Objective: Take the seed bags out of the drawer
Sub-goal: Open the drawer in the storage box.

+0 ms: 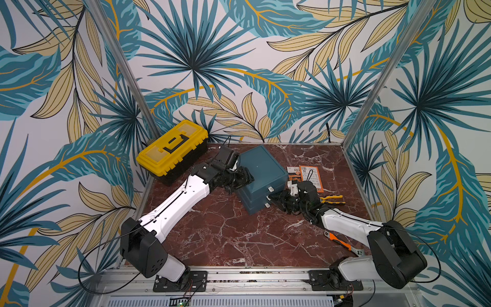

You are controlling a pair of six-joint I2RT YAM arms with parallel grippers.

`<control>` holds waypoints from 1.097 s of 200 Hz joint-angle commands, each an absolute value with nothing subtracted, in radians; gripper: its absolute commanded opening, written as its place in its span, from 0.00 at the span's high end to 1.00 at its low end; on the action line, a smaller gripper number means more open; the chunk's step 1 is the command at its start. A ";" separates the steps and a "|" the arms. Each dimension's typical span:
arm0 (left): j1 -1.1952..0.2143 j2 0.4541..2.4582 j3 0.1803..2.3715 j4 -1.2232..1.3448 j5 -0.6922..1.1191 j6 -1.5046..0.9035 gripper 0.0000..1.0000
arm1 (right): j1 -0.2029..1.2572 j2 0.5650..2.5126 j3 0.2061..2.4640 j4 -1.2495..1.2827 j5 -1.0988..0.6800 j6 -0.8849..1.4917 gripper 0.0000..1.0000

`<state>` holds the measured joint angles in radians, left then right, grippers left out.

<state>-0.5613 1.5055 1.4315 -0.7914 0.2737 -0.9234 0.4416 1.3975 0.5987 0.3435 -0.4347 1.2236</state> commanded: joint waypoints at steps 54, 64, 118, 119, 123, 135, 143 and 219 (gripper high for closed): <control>-0.566 1.521 1.457 -0.796 0.282 -0.901 0.37 | 0.448 1.396 0.604 0.335 -0.420 1.239 1.00; -0.565 1.520 1.457 -0.795 0.281 -0.901 0.37 | 0.448 1.380 0.601 0.310 -0.417 1.233 1.00; -0.566 1.521 1.456 -0.782 0.277 -0.906 0.37 | 0.446 1.225 0.584 0.076 -0.397 1.163 1.00; -0.566 1.521 1.457 -0.782 0.278 -0.906 0.37 | 0.446 1.221 0.583 0.073 -0.397 1.162 1.00; -0.566 1.520 1.456 -0.782 0.277 -0.907 0.37 | 0.446 1.209 0.578 0.060 -0.397 1.160 1.00; -0.566 1.520 1.456 -0.780 0.276 -0.907 0.37 | 0.446 1.171 0.557 0.032 -0.404 1.158 1.00; -0.566 1.519 1.456 -0.779 0.276 -0.907 0.37 | 0.447 1.147 0.542 0.012 -0.409 1.156 1.00; -0.566 1.519 1.460 -0.764 0.281 -0.903 0.37 | 0.446 0.901 0.422 -0.143 -0.394 1.174 1.00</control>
<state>-0.5621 1.5131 1.4315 -0.7925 0.2741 -0.9199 0.4450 0.9520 0.4644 -0.0734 -0.4107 1.1736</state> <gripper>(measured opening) 0.625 0.057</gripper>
